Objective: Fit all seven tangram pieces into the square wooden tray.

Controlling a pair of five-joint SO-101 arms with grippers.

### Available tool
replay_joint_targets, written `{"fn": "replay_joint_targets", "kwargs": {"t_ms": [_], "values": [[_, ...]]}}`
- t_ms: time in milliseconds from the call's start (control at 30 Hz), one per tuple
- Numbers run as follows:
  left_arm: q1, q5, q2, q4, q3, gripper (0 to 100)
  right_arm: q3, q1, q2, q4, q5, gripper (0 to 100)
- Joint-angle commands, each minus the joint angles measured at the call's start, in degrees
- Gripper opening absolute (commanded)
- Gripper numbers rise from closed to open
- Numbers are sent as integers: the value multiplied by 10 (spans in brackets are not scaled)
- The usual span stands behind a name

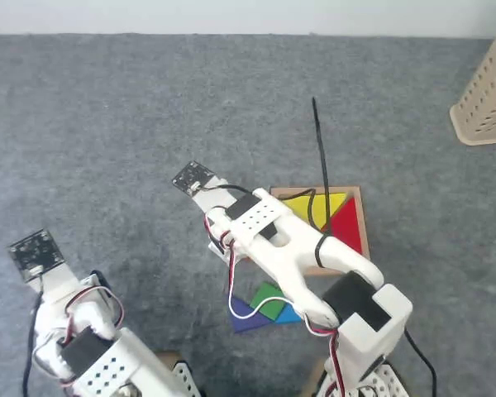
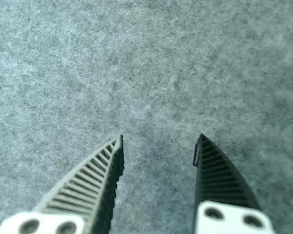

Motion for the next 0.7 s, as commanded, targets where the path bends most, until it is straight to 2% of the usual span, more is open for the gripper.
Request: {"fn": "replay_joint_targets", "kwargs": {"t_ms": [0, 167, 500, 667], "values": [[1, 5, -6, 2, -11, 225, -19, -6, -28, -2, -8, 95], [1, 5, -6, 2, -11, 225, -11, 17, -99, 22, -8, 53], [1, 5, -6, 2, -11, 225, 91, 96, -298, 36, -3, 51], [1, 5, -6, 2, -11, 225, 97, 76, -299, -12, -4, 61]]}}
